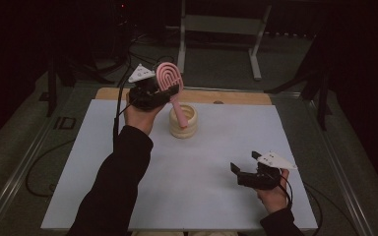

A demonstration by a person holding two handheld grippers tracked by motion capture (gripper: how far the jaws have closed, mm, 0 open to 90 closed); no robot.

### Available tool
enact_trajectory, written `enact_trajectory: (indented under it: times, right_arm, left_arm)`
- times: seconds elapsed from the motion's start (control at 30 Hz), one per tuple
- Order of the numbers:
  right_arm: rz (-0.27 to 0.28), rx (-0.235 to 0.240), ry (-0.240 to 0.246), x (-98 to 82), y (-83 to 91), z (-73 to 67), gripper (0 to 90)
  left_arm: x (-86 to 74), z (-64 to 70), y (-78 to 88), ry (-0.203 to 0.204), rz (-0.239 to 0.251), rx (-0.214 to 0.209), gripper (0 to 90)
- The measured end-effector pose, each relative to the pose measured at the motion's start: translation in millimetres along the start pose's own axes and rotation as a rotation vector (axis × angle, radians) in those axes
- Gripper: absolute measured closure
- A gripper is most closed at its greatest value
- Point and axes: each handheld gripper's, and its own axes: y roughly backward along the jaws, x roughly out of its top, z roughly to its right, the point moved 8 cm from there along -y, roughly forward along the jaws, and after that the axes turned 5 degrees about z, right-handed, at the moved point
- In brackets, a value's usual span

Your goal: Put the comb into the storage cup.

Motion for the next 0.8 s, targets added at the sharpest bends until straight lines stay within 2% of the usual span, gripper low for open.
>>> enact_trajectory:
  times: [0.2,0.47,0.67,0.8]
  right_arm:
    - [0.001,0.002,-0.001,-0.4,-0.7,0.0,8.7]
    - [0.001,0.003,-0.003,-0.1,-0.1,0.0,8.7]
    - [0.006,0.004,-0.003,0.2,0.0,0.7,8.7]
    - [0.006,0.003,-0.006,0.3,0.0,0.9,8.7]
  left_arm:
    - [2.4,0.7,-9.9,-0.035,0.006,0.024,63.8]
    - [-0.1,-0.9,-17.7,-0.03,0.011,0.035,63.8]
    - [-1.1,-4.4,-21.9,-0.05,0.008,0.067,63.8]
    - [-1.2,-7.0,-22.8,-0.046,0.012,0.077,63.8]
